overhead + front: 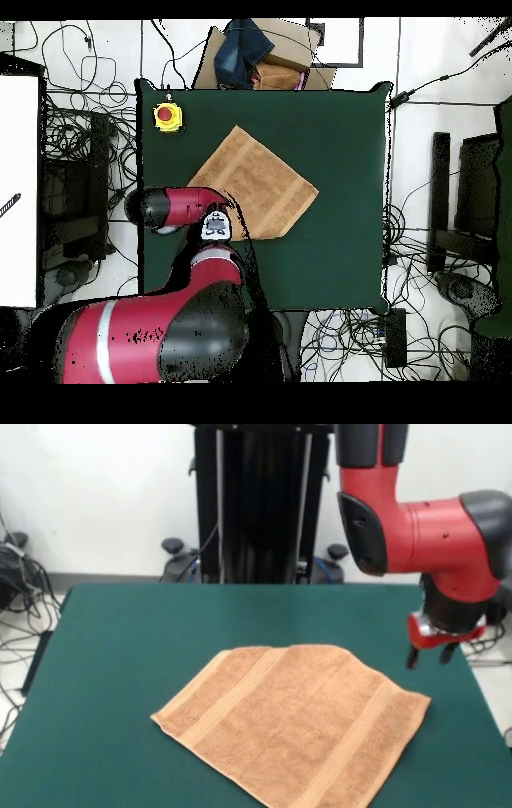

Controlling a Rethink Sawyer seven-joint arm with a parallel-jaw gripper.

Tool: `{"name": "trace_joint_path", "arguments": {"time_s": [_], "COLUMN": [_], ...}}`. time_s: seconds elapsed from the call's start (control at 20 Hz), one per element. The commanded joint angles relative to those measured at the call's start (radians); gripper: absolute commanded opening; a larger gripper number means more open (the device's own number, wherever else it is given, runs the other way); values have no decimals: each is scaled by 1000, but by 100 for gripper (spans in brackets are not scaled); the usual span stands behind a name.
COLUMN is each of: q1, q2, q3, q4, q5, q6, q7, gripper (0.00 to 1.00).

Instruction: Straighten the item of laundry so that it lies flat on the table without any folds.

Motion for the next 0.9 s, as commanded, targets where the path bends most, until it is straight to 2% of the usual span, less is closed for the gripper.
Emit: {"name": "trace_joint_path", "arguments": {"time_s": [0.05, 0.2, 0.45, 0.6, 0.8, 0.9], "q1": [298, 296, 267, 249, 190, 186], "q2": [191, 221, 186, 200, 121, 110], "q3": [-359, -363, -351, -354, -277, -279], "q4": [-225, -261, -223, -239, -151, -150], "q5": [4, 27, 27, 23, 10, 6], "q6": [139, 140, 121, 114, 77, 90], "q7": [456, 448, 394, 378, 293, 289], "gripper": [100, 100, 100, 100, 100, 100]}}
